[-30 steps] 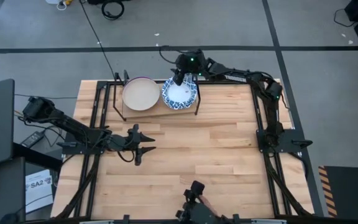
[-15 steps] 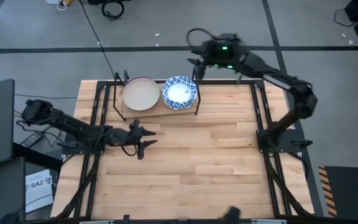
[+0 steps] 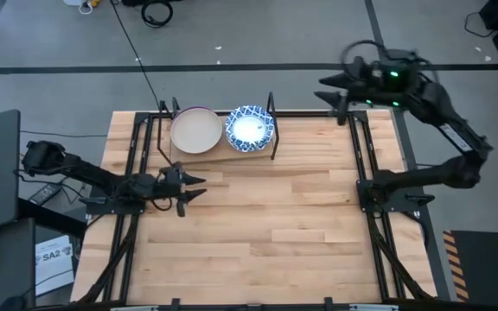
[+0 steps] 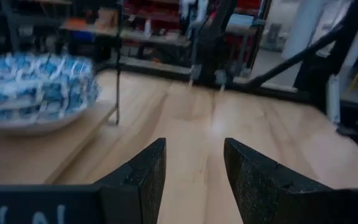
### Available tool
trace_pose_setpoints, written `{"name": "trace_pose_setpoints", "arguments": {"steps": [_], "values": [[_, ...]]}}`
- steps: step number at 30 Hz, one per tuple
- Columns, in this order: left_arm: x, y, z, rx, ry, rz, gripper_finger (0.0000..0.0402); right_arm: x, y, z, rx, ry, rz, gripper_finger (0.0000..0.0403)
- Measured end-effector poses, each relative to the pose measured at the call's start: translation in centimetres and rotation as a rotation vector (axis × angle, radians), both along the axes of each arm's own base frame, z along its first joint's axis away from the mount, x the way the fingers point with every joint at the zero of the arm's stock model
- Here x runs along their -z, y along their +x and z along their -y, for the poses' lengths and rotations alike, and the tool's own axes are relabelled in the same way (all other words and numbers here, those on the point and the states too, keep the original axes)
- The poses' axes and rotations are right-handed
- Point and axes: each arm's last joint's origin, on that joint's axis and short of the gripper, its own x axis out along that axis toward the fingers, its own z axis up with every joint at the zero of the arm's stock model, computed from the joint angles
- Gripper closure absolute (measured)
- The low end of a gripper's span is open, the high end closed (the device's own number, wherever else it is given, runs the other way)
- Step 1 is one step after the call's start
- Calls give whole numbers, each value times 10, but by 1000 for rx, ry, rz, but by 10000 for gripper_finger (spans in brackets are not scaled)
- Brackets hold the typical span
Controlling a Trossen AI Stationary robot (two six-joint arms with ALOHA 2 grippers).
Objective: Place and stack plates onto a shelf
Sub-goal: Return to Home Position
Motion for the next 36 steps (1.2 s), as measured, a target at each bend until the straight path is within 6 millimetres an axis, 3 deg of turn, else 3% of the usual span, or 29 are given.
{"name": "trace_pose_setpoints", "arguments": {"steps": [6,16,28,36], "values": [[-5,-1,0,7,89,23,233,14,-34,-26,-45,-1,35,208],[-11,-5,-2,-23,172,44,233,82,-64,-49,-103,110,132,208],[-15,-13,-4,-33,199,39,233,168,-63,-52,-172,237,181,208],[-20,-21,-5,-35,196,54,233,211,-62,-52,-185,273,261,208]]}}
